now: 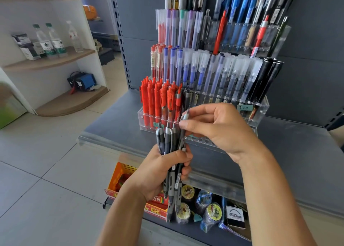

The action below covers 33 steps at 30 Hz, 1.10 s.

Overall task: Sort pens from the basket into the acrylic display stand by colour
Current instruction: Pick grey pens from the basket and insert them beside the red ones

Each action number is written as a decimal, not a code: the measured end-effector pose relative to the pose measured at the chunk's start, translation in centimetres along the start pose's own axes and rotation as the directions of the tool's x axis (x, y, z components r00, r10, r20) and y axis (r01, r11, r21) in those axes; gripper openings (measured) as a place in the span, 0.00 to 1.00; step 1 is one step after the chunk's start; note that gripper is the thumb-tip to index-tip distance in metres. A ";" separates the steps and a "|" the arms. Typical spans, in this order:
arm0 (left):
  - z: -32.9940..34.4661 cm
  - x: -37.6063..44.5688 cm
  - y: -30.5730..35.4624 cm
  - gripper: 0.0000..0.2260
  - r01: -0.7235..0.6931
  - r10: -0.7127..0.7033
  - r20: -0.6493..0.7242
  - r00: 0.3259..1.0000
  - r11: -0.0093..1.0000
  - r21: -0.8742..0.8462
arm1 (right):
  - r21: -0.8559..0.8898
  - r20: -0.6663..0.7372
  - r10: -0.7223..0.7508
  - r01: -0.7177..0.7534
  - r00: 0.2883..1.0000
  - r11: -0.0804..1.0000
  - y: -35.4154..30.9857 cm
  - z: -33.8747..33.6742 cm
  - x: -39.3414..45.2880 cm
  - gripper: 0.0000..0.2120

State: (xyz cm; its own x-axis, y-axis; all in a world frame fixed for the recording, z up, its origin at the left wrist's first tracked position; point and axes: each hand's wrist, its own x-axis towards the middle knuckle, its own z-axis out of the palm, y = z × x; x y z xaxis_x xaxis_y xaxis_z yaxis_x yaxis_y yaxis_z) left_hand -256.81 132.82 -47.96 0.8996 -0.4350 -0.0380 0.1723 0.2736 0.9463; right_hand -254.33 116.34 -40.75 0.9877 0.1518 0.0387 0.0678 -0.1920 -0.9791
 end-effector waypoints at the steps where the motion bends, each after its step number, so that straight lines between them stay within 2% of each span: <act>1: -0.1 0.0 0.0 0.03 0.003 -0.003 0.002 1.000 1.000 0.003 | 0.039 -0.040 -0.023 0.024 0.999 0.999 -0.1 -0.1 0.1 0.08; 4: -0.4 -0.3 0.0 0.04 0.009 -0.009 0.006 1.000 1.000 0.027 | 0.163 -0.207 -0.095 0.130 0.974 0.978 -0.4 -0.8 0.3 0.08; 6: -0.6 -0.4 0.0 0.05 0.012 -0.013 0.014 1.000 0.999 0.049 | 0.198 -0.345 -0.162 0.240 0.924 0.950 -0.6 -1.3 0.5 0.09; 8: -0.7 -0.5 0.0 0.05 0.020 -0.021 0.014 1.000 0.998 0.059 | 0.118 -0.461 -0.275 0.366 0.844 0.923 -0.5 -1.5 0.8 0.10; 11: -0.8 -0.6 0.2 0.03 0.033 -0.033 0.014 0.999 0.998 0.050 | -0.086 -0.532 -0.450 0.483 0.717 0.872 -0.2 -1.0 1.3 0.12; 13: -0.9 -0.6 0.2 0.03 0.038 -0.038 0.013 0.999 0.998 0.050 | -0.182 -0.542 -0.515 0.506 0.664 0.843 0.1 -0.6 1.6 0.12; 15: -1.0 -0.6 0.2 0.03 0.041 -0.041 0.005 0.999 0.998 0.048 | -0.226 -0.542 -0.545 0.513 0.640 0.828 0.2 -0.3 1.9 0.14; 20: -1.1 -0.7 0.2 0.04 0.039 -0.039 0.003 0.999 0.999 0.038 | -0.285 -0.508 -0.575 0.505 0.641 0.815 0.9 0.5 2.5 0.14; 26: -1.3 -0.8 0.4 0.05 0.023 -0.024 0.016 1.000 0.998 0.055 | -0.325 -0.439 -0.555 0.451 0.707 0.831 1.5 1.2 2.9 0.15; 29: -1.4 -0.9 0.5 0.04 0.017 -0.017 0.010 1.000 0.999 0.051 | -0.376 -0.383 -0.520 0.385 0.764 0.843 1.9 1.7 3.2 0.15; 31: -1.5 -1.0 0.5 0.04 0.016 -0.017 0.008 1.000 0.999 0.049 | -0.451 -0.355 -0.522 0.347 0.776 0.823 2.1 1.9 3.3 0.15; 33: -1.5 -1.0 0.5 0.05 0.017 -0.018 0.005 1.000 0.999 0.048 | -0.450 -0.349 -0.483 0.308 0.803 0.838 2.2 2.1 3.3 0.16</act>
State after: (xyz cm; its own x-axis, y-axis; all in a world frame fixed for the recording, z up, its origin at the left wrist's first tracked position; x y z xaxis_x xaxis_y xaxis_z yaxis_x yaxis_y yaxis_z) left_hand -257.03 134.69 -47.92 0.8946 -0.4437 -0.0531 0.1683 0.2244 0.9599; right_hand -251.20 118.45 -43.15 0.8095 -0.1243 0.5738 0.4250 -0.5502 -0.7188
